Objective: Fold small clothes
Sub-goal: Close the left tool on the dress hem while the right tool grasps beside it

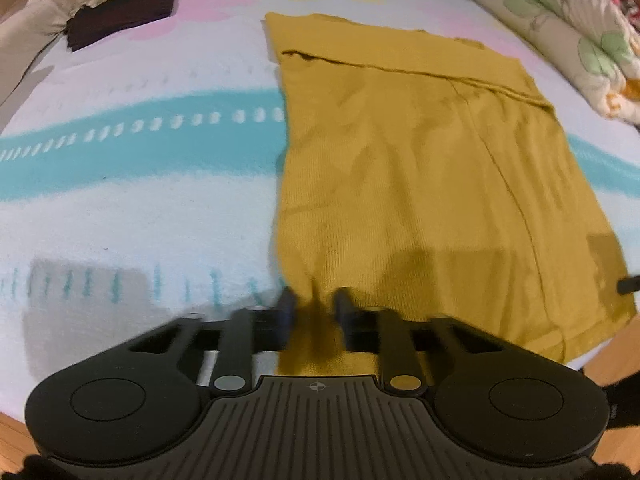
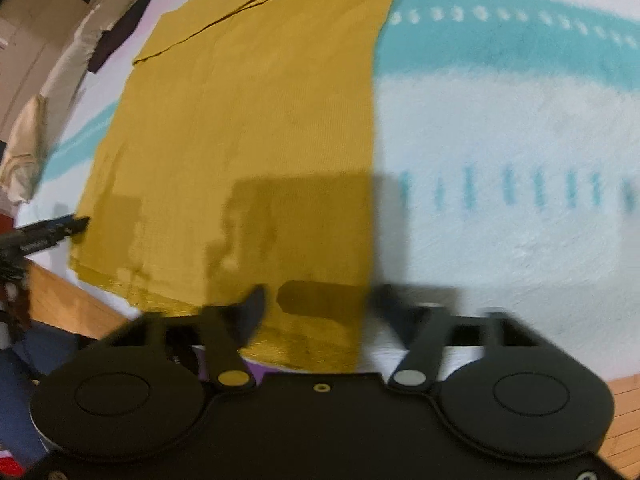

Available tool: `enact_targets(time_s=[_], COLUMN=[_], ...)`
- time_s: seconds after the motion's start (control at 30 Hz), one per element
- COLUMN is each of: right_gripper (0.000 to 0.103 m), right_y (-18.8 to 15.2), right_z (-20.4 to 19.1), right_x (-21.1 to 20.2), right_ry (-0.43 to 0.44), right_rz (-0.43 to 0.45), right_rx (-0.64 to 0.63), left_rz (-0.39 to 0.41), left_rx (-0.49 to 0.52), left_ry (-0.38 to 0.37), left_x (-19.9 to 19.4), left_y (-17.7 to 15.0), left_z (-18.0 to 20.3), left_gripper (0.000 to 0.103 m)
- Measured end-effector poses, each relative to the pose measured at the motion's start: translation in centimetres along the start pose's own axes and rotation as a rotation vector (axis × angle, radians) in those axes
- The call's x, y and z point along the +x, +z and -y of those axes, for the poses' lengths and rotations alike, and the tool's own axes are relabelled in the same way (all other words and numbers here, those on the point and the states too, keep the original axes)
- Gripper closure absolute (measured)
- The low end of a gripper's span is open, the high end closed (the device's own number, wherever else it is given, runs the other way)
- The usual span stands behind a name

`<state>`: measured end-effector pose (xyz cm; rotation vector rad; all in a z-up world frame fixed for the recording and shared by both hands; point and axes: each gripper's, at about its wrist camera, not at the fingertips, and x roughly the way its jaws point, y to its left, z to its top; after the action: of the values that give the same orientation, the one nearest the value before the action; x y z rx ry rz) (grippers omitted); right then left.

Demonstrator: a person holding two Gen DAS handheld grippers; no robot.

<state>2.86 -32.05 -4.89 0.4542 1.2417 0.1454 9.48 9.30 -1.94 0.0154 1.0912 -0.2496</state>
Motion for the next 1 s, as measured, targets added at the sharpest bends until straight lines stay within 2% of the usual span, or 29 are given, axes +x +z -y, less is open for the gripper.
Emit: enact_targets(time_s=[0.03,0.2,0.37,0.47,0.67,1.0], right_gripper=[0.088,0.088,0.088,0.088,0.088,0.088], right_y=[0.1,0.0,1.2,1.5,2.3,3.8], right_z=[0.3,0.8,1.3,1.5,2.2,2.3], right_x=[0.1,-0.7,-2.7,-3.6,-4.9,-5.3], right_ry=[0.029,0.078,0.18,0.209,0.238,0.239], right_rz=[0.002,0.07,0.228,0.309,0.412,0.51], right_rx=[0.022,0.039,0.1,0.122,0.16,0.185], left_rz=[0.003,0.054,0.127,0.163,0.193,0.248], left_rx=[-0.008,-0.044,-0.14,-0.179,-0.26,-0.301], left_ry=[-0.007,-0.037,-0.072,-0.081,-0.12,-0.134], left_x=[-0.1,-0.8,-1.6,-2.1,-2.0,-2.3], left_y=[0.0,0.4,1.7,2.3,3.1,6.3], left_z=[-0.1,-0.7,-1.6,-2.1,-3.0,-3.1], left_gripper=[0.092,0.094,0.094,0.094,0.094,0.094])
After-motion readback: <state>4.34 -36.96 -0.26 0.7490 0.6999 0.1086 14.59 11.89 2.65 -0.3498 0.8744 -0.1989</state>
